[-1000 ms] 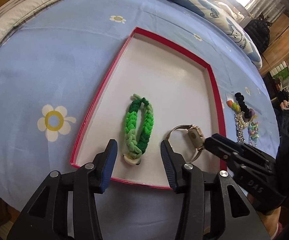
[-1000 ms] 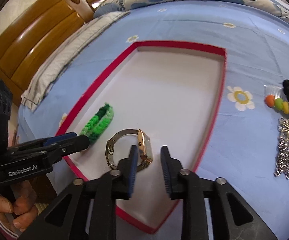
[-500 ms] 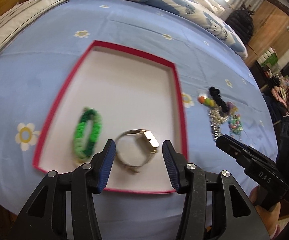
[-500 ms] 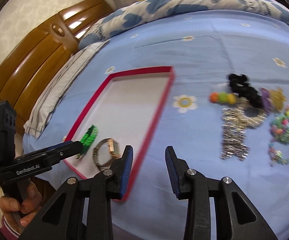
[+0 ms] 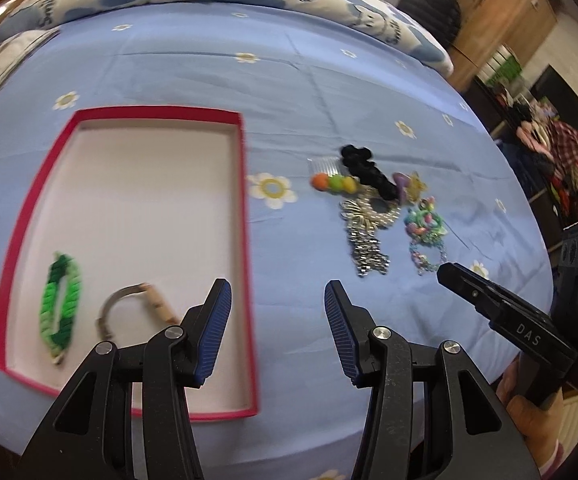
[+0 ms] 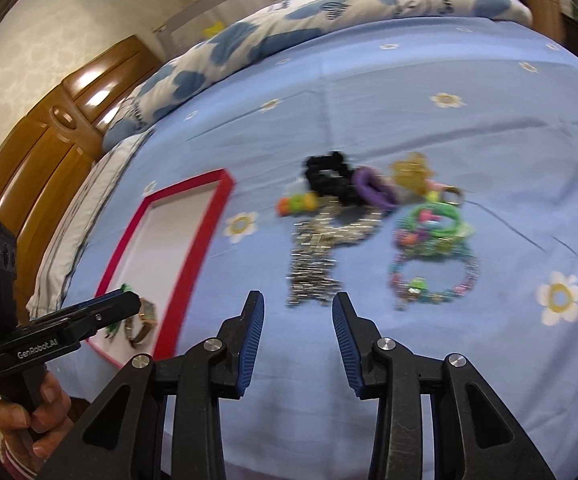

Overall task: Organize jewelry
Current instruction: 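Grasp the silver chain with the left tool while the right tool grasps the pastel beaded bracelet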

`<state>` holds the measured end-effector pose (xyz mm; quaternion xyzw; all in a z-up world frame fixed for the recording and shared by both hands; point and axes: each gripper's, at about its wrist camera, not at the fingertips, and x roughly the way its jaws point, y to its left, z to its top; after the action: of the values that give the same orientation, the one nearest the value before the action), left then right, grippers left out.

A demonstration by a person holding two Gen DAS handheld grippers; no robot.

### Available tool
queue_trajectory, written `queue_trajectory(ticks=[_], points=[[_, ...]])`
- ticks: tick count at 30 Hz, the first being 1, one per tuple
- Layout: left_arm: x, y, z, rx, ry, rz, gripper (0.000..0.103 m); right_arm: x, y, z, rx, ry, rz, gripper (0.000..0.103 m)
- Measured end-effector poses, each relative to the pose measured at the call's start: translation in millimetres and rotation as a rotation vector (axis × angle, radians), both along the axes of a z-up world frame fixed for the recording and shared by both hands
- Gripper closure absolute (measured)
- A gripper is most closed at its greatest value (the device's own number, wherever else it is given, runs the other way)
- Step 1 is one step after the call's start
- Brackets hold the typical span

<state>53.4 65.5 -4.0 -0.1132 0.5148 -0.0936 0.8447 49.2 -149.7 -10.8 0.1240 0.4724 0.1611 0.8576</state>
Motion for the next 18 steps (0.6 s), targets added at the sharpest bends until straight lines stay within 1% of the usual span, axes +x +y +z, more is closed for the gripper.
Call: queue_trajectory(ticks=[9, 18], points=[[16.5, -44.4, -10.6, 0.013, 0.025, -0.080, 0.056, 3.9, -53.3, -11.4, 0.000, 0.013, -0.106, 0.064], [35.9, -79.1, -27.2, 0.011, 0.053, -0.137, 0.056, 15.0, -80.6, -26.5, -0.030, 0.034, -0.152, 0.064]])
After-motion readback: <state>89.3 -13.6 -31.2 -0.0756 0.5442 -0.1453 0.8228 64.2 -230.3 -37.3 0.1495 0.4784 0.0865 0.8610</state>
